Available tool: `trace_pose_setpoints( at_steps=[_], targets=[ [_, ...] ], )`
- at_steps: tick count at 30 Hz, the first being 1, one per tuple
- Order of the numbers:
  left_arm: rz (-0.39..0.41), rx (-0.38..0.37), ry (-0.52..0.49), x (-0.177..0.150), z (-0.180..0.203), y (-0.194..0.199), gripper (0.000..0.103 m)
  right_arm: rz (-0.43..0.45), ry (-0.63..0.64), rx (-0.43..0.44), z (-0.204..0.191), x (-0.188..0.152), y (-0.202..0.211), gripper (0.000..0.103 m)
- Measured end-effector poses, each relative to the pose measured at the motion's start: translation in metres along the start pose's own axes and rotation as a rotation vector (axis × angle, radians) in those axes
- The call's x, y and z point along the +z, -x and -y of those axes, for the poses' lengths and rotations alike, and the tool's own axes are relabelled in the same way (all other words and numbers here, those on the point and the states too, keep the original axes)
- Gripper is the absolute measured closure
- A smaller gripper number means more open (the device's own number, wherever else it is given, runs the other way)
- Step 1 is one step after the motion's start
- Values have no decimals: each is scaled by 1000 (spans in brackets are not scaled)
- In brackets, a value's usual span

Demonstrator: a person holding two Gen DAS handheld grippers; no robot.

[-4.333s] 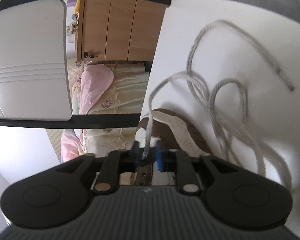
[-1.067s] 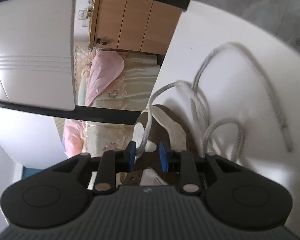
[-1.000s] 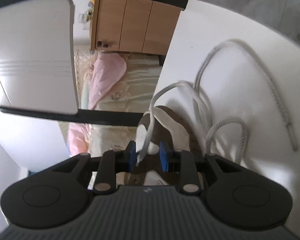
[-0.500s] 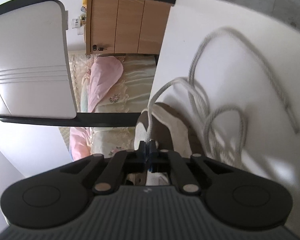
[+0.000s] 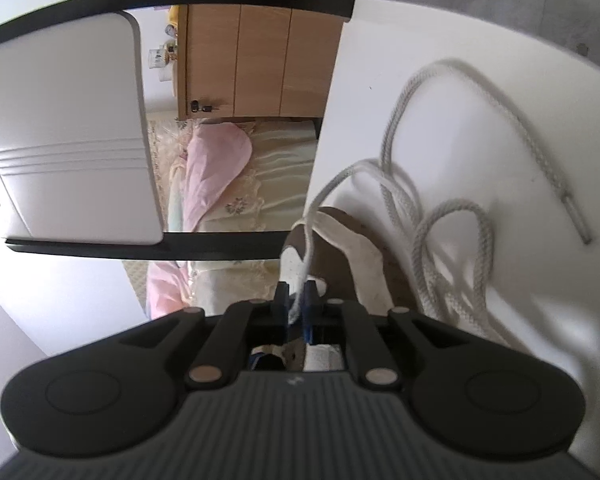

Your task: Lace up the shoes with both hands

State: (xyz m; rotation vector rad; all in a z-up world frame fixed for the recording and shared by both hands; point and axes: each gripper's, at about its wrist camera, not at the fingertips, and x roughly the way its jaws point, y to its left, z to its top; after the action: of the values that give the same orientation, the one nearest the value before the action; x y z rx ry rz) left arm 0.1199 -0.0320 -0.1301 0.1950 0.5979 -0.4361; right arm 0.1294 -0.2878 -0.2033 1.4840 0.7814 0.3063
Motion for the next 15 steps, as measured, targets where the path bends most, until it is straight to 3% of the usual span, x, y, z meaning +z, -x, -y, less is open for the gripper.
trace_pose_setpoints(
  at_steps=[3,9,15],
  targets=[
    [-2,1,2,0,0,0,76,1,-9,22,0,-1,1,83],
    [-22,11,12,-2,-3,-2,77,-15,29,-25,-2,-3,-8,101],
    [-24,12,10,-2,-2,-1,77,-27,68,-33,-6,-4,-9,101]
  ],
)
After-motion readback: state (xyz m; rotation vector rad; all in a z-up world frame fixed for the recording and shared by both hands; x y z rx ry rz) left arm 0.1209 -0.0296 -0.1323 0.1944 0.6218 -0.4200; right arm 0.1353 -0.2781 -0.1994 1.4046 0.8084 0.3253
